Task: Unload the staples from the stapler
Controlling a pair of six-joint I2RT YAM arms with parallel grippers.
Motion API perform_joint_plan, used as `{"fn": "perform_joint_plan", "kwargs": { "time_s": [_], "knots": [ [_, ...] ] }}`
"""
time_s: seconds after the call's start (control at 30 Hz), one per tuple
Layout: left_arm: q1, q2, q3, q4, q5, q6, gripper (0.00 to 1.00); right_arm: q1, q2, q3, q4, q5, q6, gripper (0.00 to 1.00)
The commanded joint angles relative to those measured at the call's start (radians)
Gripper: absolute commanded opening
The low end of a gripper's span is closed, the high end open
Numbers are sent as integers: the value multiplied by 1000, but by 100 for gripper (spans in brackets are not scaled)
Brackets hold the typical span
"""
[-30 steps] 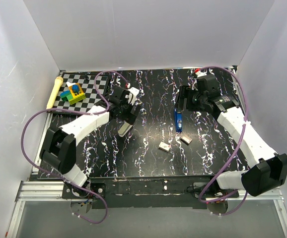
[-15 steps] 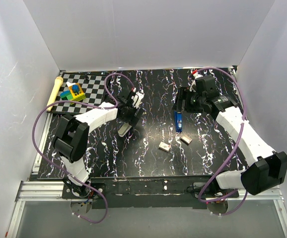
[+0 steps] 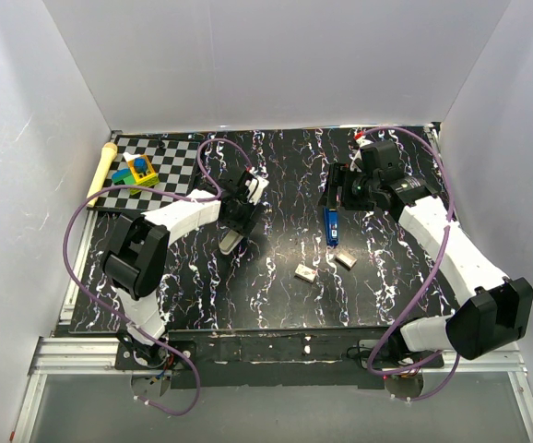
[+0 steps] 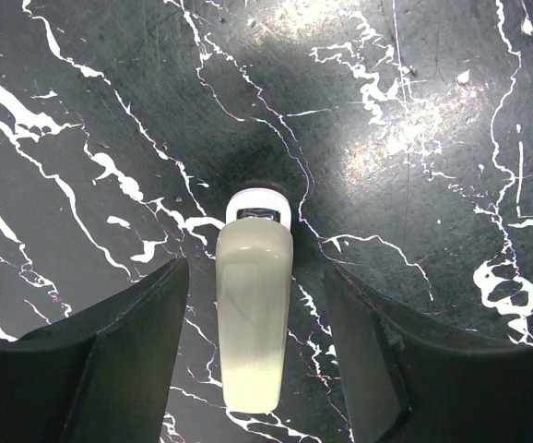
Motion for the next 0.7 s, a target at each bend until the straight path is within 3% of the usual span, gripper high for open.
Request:
{"fn": "perform_joint_plan", "kwargs": {
  "time_s": [0.0, 0.3, 0.5, 0.63, 0.67],
  "knots": [
    [-7, -3, 32, -3, 12, 7, 58, 3, -1, 5, 29, -12, 11, 80],
    [-6, 23, 43, -3, 14, 8, 42, 7, 10, 6, 27, -16, 14, 79],
    [-6, 32, 52, -9, 6, 7, 24, 7, 8, 10, 21, -16, 14, 79],
    [-10, 8, 65, -20, 3, -1, 0, 7, 5, 31, 1, -1, -1, 77],
    [-15, -6, 70, -28, 0, -2, 0, 8, 5, 43, -14, 7, -10, 75]
  ]
}}
